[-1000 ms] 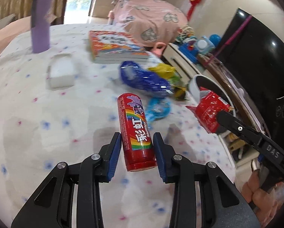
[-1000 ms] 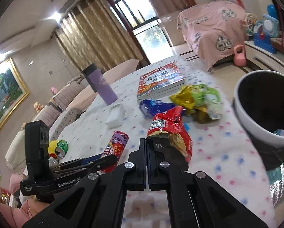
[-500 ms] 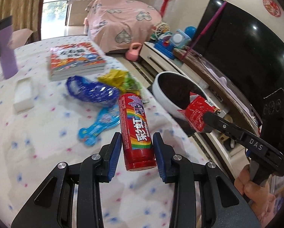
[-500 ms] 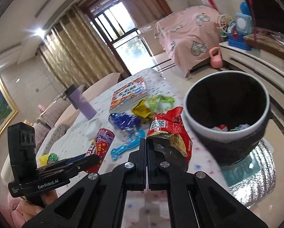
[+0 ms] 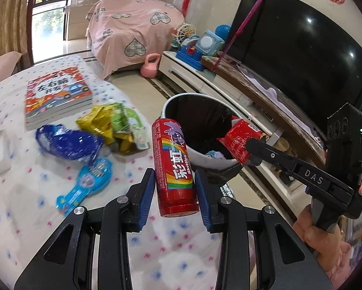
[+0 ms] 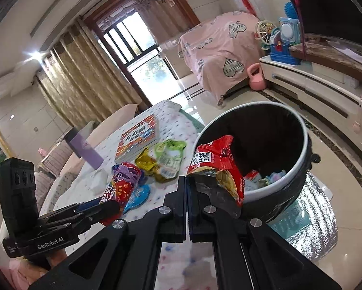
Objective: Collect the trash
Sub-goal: 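Carry the tube and wrapper over the bin and open both tools, then move both open tools back from the bin toward the table items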
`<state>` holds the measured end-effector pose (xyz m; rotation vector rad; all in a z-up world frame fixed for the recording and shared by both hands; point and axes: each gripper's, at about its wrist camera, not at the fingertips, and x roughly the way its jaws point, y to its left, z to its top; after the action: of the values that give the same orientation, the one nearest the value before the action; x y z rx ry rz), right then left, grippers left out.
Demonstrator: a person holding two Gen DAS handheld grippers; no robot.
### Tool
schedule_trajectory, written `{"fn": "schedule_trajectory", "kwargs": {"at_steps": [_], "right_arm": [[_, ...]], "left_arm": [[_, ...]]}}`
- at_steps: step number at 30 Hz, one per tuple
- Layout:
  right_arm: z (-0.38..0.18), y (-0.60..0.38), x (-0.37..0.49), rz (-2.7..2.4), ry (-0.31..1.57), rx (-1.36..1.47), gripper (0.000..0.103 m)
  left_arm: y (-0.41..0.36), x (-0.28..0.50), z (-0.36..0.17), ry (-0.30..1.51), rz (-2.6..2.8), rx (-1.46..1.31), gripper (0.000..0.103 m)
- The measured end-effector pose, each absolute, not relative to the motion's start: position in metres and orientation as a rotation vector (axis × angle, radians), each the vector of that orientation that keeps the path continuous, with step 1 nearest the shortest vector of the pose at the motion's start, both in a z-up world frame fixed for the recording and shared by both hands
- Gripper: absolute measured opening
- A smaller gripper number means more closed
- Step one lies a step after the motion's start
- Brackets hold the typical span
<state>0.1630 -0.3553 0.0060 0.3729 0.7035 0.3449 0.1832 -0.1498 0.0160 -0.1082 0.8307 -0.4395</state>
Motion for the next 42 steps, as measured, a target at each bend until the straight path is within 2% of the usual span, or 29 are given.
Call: {"fn": "schedule_trajectory", "kwargs": {"at_steps": [21, 36, 39, 42], "right_arm": [[-0.002, -0.388, 0.213, 0.278, 0.745, 0.336, 0.0], [-0.019, -0.401, 0.235, 0.261, 0.803, 0.331, 0.001], [-0.021, -0.403, 0.239, 0.259, 0.813, 0.328, 0.006], [-0.025, -0.406, 0.239, 0.259, 0.824, 0.348, 0.007]], "left_arm": [[-0.219, 0.245, 0.011, 0.856, -0.481, -0.005, 0.032], [-0.24, 0.273, -0.003, 0.905, -0.491, 0.014, 0.033], [-0.239, 0.277, -0.008, 0.941, -0.488, 0.0, 0.034], [-0.234, 0.274, -0.007, 0.936, -0.478, -0.018, 0.048]]}}
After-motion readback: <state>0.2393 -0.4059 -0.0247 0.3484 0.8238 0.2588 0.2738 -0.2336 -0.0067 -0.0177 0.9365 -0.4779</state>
